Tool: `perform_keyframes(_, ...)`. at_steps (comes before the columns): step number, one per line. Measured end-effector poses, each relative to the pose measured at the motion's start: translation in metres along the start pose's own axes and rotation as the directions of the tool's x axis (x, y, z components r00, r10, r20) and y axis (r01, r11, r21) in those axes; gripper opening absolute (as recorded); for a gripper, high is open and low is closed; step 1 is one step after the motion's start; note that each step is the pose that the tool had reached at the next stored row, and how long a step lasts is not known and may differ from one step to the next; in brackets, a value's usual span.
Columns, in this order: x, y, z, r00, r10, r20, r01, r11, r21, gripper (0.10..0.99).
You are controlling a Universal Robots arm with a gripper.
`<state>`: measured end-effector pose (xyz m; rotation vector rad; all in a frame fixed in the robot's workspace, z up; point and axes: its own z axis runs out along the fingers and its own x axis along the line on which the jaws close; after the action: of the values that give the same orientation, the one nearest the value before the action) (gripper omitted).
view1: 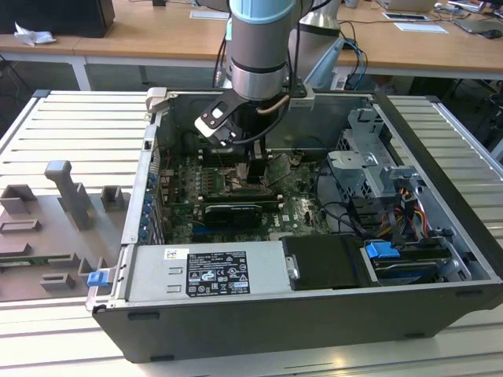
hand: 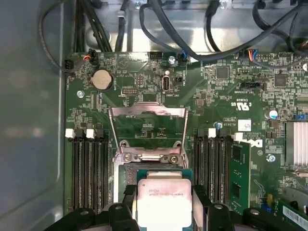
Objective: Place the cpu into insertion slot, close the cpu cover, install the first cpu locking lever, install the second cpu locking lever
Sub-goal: 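Place the cpu into insertion slot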
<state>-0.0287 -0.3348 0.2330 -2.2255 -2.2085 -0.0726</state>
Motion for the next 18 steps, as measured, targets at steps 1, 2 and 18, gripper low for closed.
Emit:
perform_keyframes(1,0.0,-0.0004,0.0006,1.0,0.006,-0.0002,-0.006,1.0,0.0,0.541)
perform_keyframes(2,0.0,-0.0009,0.0009,1.0,0.007,-0.0001,-0.007,1.0,0.0,0.541)
perform_keyframes(18,0.0026,-0.0068,0.0154,1.0,0.006,0.0,-0.006,1.0,0.0,0.541)
